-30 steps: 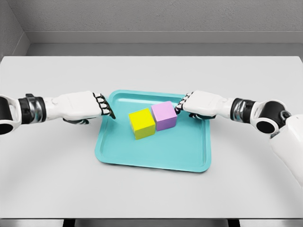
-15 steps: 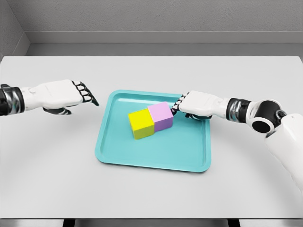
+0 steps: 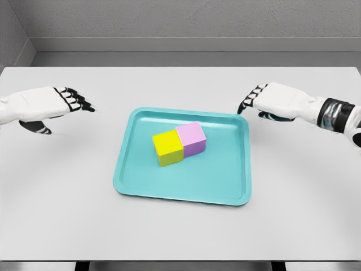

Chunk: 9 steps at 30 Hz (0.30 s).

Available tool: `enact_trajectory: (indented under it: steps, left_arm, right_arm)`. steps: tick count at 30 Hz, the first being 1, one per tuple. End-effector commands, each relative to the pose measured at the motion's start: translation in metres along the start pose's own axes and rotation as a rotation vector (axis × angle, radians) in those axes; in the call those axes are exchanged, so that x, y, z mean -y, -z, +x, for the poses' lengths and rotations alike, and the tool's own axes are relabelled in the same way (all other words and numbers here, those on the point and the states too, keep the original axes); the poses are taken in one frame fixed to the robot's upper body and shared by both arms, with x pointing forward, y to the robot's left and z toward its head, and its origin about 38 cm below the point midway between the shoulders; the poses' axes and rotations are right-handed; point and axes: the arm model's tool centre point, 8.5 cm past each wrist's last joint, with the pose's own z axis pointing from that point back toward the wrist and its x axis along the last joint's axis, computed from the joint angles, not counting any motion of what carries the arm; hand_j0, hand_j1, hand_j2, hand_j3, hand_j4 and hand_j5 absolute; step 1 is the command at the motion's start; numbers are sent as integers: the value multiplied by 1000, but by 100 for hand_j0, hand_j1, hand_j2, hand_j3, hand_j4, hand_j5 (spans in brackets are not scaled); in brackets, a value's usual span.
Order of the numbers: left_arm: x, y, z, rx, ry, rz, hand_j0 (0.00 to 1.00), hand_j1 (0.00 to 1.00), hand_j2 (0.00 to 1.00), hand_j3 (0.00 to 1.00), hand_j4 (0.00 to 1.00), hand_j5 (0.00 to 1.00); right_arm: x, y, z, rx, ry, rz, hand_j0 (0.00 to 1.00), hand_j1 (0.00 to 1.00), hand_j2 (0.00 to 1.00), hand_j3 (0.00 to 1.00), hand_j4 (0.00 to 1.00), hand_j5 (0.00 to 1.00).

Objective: Push two cubes

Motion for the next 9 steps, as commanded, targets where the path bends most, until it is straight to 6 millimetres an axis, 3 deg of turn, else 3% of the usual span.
enact_trajectory:
  steps: [1, 3, 9]
  left_arm:
    - [0, -11, -9, -26, -16, 0, 100, 100, 100, 100, 100, 100]
    - [2, -13, -14, -42, -30, 2, 100, 100, 100, 100, 100, 100]
    - [4, -17, -19, -51, -49, 4, 100, 100, 100, 100, 100, 100]
  right_arm:
    - [41, -59, -33, -116, -42, -93, 99, 99, 99, 99, 99, 99]
    - [32, -71, -41, -147, -16, -83, 100, 100, 100, 100, 100, 100]
    - [25, -63, -35, -127, -4, -74, 100, 100, 100, 100, 100, 100]
